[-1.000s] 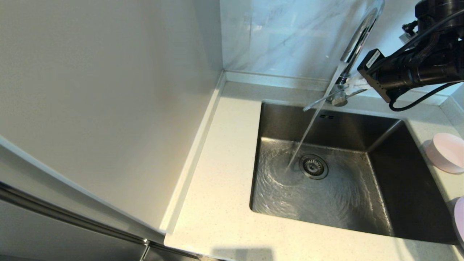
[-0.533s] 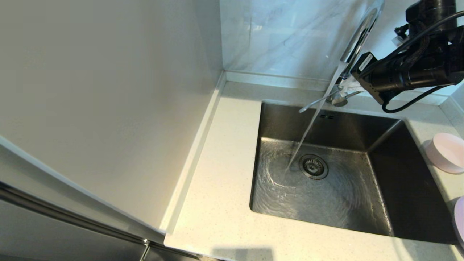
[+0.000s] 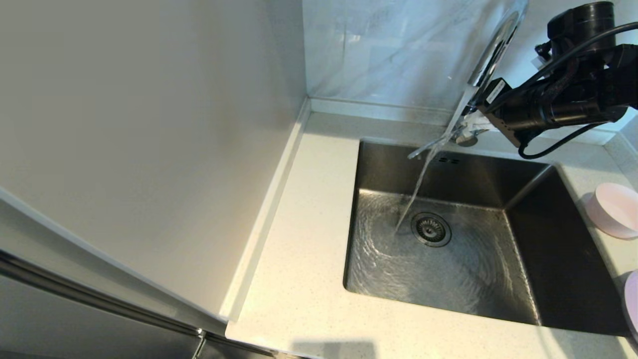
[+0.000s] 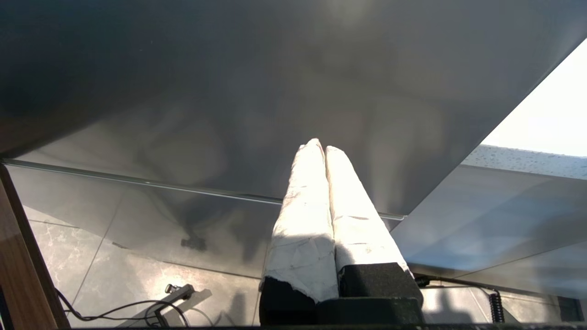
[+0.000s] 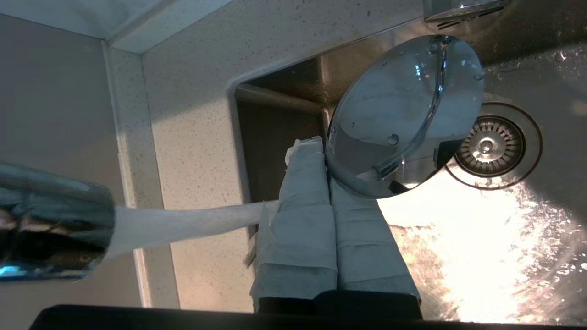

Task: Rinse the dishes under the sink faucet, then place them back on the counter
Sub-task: Rinse the spoon

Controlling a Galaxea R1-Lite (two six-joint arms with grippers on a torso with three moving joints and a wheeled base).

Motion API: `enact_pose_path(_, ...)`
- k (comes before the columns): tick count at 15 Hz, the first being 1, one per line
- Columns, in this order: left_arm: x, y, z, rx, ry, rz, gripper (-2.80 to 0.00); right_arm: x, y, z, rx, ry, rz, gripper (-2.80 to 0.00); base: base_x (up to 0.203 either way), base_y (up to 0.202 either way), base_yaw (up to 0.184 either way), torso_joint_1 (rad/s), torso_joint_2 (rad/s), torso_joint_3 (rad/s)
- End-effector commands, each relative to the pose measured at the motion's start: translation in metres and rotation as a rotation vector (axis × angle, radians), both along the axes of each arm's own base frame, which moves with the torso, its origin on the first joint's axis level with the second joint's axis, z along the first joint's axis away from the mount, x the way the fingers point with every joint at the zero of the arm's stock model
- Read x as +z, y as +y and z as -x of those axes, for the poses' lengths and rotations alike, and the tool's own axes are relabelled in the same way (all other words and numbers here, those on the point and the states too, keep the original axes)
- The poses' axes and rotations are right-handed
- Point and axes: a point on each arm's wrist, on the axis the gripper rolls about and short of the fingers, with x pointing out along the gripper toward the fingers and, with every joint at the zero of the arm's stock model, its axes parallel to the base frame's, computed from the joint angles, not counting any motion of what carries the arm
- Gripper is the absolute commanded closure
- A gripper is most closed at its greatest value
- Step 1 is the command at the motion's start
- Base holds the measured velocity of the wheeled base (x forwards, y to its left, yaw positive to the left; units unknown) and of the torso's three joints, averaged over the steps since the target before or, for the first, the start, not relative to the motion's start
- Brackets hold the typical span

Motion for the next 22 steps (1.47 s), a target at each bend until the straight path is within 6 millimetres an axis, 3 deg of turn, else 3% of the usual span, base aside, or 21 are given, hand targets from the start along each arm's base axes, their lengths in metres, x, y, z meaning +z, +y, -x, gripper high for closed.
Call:
enact_pose_path(1, 0.000, 0.000, 0.000, 0.001, 0.000, 0.000, 0.00, -0.005, 0.001, -0.004, 0.000, 0.013, -0.001, 0.00, 0.000, 0.000, 0.000, 0.000, 0.00, 0.000)
enact_pose_path(6, 0.000, 0.000, 0.000, 0.001, 0.000, 0.000, 0.00, -0.007, -0.007, -0.009, -0.026, 0.018, 0.001, 0.00, 0.000, 0.000, 0.000, 0.000, 0.00, 0.000)
enact_pose_path(10, 0.000, 0.000, 0.000, 0.001, 0.000, 0.000, 0.00, -0.010, -0.049, -0.021, -0.115, -0.025, 0.047, 0.00, 0.000, 0.000, 0.000, 0.000, 0.00, 0.000)
enact_pose_path(13, 0.000, 0.000, 0.000, 0.000, 0.000, 0.000, 0.00, 0.001, -0.080, -0.020, -0.165, -0.111, 0.133, 0.00, 0.000, 0.000, 0.000, 0.000, 0.00, 0.000)
enact_pose_path(17, 0.000, 0.000, 0.000, -0.001, 0.000, 0.000, 0.00, 0.012, -0.111, 0.001, -0.220, -0.232, 0.262, 0.00, 0.000, 0.000, 0.000, 0.000, 0.00, 0.000)
enact_pose_path(20, 0.000, 0.000, 0.000, -0.001, 0.000, 0.000, 0.00, 0.045, -0.123, 0.033, -0.226, -0.393, 0.319, 0.00, 0.000, 0.000, 0.000, 0.000, 0.00, 0.000)
enact_pose_path(22, 0.000, 0.000, 0.000, -0.001, 0.000, 0.000, 0.00, 0.078, -0.123, 0.059, -0.219, -0.510, 0.380, 0.00, 0.000, 0.000, 0.000, 0.000, 0.00, 0.000)
